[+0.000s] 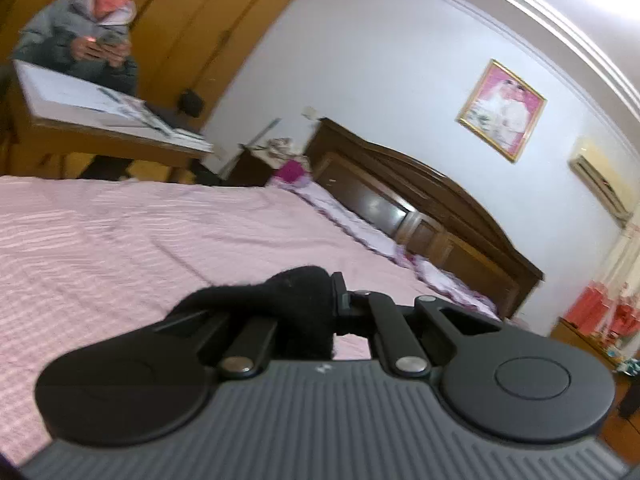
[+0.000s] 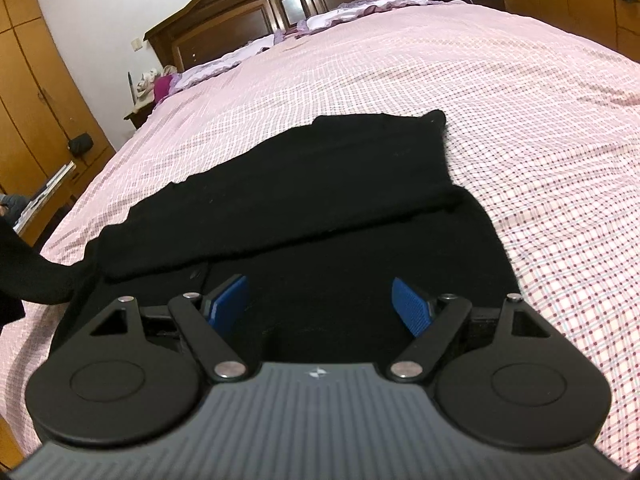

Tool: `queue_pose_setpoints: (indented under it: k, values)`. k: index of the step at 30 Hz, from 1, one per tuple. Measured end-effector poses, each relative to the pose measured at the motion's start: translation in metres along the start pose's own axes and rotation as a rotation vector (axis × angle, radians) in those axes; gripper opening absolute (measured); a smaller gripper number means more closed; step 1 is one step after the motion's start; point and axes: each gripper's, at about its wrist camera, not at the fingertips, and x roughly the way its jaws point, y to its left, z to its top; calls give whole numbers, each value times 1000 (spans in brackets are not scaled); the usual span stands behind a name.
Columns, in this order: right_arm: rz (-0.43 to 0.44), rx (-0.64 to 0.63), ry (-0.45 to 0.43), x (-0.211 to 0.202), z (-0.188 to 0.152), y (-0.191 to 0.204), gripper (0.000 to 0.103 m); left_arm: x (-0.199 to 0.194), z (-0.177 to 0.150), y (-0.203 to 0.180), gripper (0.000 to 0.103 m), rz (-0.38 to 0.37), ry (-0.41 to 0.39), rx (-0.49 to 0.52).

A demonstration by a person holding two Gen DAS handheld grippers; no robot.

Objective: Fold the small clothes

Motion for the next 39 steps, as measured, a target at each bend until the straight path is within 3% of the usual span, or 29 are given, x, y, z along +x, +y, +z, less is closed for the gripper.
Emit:
queue_pose_setpoints:
  k: [12, 22, 30, 39]
  values:
    - [25, 41, -39, -12, 3, -12, 84, 26, -27, -104, 5, -185, 73, 73]
    - [4, 79, -54, -18, -1, -28, 84, 57, -91, -170, 5, -282, 199, 141]
    - [0, 108, -74, -21, 0, -41, 84, 76, -167, -195, 5, -309, 366, 229]
    - [-7, 149, -73, -20, -1, -56, 84, 95, -231, -185, 5, -295, 559, 278]
